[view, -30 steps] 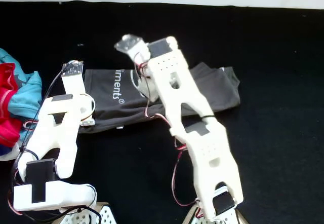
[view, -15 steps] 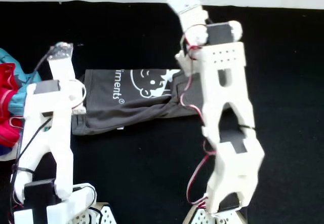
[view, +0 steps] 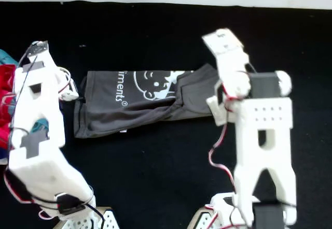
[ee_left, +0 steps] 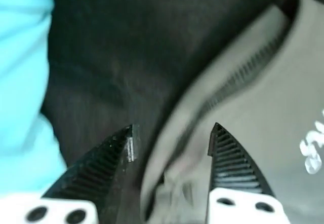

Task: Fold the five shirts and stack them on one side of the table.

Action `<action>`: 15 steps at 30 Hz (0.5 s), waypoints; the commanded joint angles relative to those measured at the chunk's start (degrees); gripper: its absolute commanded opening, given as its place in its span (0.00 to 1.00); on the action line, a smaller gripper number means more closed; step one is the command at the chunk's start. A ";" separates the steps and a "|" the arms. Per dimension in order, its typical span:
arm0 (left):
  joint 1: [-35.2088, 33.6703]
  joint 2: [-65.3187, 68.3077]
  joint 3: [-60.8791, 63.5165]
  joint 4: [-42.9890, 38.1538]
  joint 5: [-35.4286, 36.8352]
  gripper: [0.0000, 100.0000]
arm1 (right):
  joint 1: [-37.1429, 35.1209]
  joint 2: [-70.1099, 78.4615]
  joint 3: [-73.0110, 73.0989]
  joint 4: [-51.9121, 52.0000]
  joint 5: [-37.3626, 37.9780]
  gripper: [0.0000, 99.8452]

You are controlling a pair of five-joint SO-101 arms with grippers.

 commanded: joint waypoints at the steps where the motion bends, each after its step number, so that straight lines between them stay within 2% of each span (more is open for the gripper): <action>1: -0.22 6.73 -6.90 -0.53 0.26 0.23 | 3.65 -6.90 3.56 0.66 -0.35 0.06; 4: 1.10 9.89 -8.48 0.26 0.09 0.23 | 5.93 -10.15 6.02 0.66 -0.44 0.06; 11: 9.36 11.47 -12.62 12.13 0.35 0.23 | 10.42 -15.08 9.71 0.66 -0.53 0.06; 15: 10.07 11.65 -12.97 12.92 2.20 0.23 | 12.35 -17.10 9.98 0.66 -0.53 0.06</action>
